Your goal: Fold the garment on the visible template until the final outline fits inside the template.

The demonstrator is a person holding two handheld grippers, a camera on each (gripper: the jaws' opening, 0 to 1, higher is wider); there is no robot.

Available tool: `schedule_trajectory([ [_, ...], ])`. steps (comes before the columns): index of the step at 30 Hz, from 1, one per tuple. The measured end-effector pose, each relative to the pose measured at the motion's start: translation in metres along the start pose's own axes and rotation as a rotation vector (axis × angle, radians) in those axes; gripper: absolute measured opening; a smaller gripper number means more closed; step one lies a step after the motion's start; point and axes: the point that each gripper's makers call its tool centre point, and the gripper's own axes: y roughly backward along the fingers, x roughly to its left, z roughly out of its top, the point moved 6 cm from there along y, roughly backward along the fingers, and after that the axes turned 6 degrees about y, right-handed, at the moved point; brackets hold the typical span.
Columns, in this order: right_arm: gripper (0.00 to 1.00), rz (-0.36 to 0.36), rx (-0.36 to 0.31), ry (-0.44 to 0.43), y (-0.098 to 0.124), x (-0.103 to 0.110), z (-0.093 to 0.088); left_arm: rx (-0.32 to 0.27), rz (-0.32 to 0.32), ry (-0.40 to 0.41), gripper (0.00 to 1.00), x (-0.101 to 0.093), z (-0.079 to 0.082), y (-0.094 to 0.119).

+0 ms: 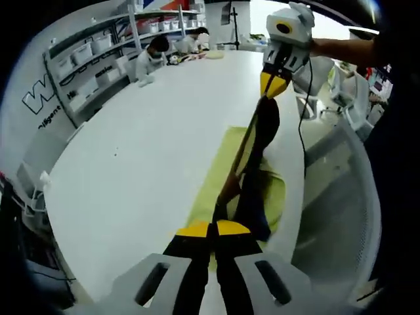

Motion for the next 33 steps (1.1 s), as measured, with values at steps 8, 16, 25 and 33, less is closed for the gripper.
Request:
schedule_trajectory([
  [8, 0.0, -0.125, -0.023, 0.007, -0.011, -0.041, 0.013, -0.027, 0.084, -0.018, 0.03, 0.034, 0.018, -0.006],
  [16, 0.0, -0.175, -0.029, -0.015, -0.023, -0.074, 0.021, -0.049, 0.114, 0.018, 0.04, 0.064, 0.029, -0.014],
  [25, 0.0, -0.221, -0.01, -0.045, -0.037, -0.097, 0.018, -0.075, 0.175, -0.023, 0.04, 0.091, 0.043, -0.024],
  [33, 0.0, -0.271, 0.004, -0.046, -0.044, -0.114, 0.017, -0.088, 0.205, -0.02, 0.04, 0.111, 0.056, -0.036],
])
